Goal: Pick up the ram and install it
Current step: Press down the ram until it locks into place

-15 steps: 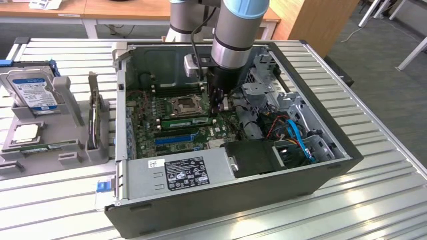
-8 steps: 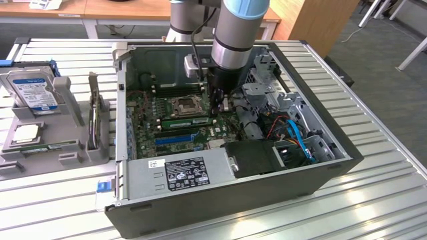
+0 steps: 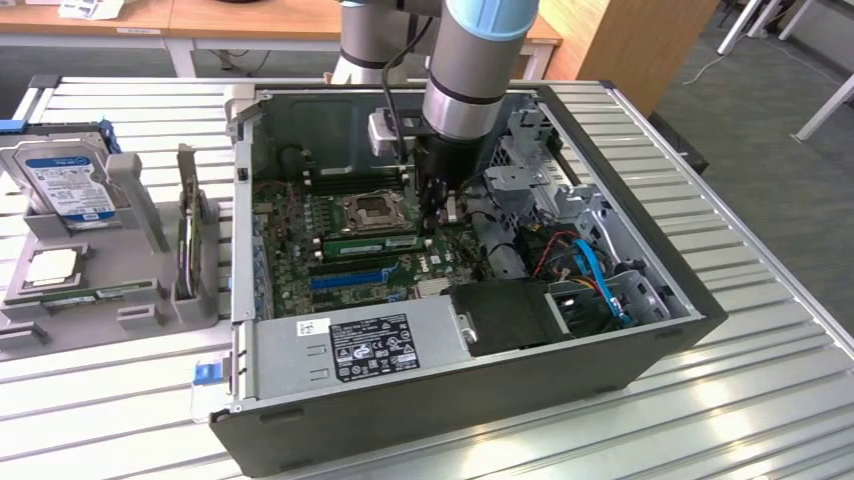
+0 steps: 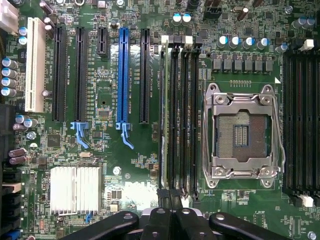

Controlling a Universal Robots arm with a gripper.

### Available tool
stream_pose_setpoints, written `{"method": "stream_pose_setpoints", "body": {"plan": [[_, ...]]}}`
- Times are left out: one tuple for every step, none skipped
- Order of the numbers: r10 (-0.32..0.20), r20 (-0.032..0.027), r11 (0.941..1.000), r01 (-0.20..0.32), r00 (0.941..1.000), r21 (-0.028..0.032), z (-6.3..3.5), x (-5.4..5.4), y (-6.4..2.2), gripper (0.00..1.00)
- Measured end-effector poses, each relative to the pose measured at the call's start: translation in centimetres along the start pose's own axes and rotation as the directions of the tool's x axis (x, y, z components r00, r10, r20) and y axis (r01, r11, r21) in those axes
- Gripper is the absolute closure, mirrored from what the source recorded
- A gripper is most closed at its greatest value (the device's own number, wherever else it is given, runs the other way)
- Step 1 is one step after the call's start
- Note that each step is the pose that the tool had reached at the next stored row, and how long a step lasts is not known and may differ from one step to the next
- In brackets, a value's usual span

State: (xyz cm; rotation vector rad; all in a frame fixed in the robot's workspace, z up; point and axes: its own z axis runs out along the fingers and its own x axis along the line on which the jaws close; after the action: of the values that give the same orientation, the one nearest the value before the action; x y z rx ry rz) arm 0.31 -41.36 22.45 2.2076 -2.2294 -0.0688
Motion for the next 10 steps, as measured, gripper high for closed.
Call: {"method": "stream_pose_setpoints", "body": {"plan": [[0.000, 0.0001, 1.0000, 0.000, 1.0000, 0.0000, 0.03, 0.00, 0.00, 0.90], [0.000, 0.0001, 1.0000, 0.000, 1.0000, 0.0000, 0.06, 0.00, 0.00, 0.90], [0.000, 0.0000, 1.0000, 0.000, 1.0000, -0.0001, 0.09, 0.00, 0.00, 0.90], [0.000, -0.0002, 1.0000, 0.000, 1.0000, -0.0002, 0.09, 0.01, 0.00, 0.90], [0.000, -0.0002, 1.0000, 0.000, 1.0000, -0.0001, 0.09, 0.01, 0.00, 0.90], [0.000, -0.0002, 1.0000, 0.000, 1.0000, -0.0002, 0.09, 0.01, 0.00, 0.90], [0.000, -0.0001, 1.0000, 0.000, 1.0000, -0.0001, 0.10, 0.00, 0.00, 0.90], [0.000, 0.0000, 1.0000, 0.000, 1.0000, -0.0001, 0.10, 0.00, 0.00, 0.90], [0.000, -0.0001, 1.0000, 0.000, 1.0000, -0.0001, 0.10, 0.00, 0.00, 0.90], [0.000, -0.0001, 1.0000, 0.000, 1.0000, 0.0000, 0.11, 0.00, 0.00, 0.90]]}}
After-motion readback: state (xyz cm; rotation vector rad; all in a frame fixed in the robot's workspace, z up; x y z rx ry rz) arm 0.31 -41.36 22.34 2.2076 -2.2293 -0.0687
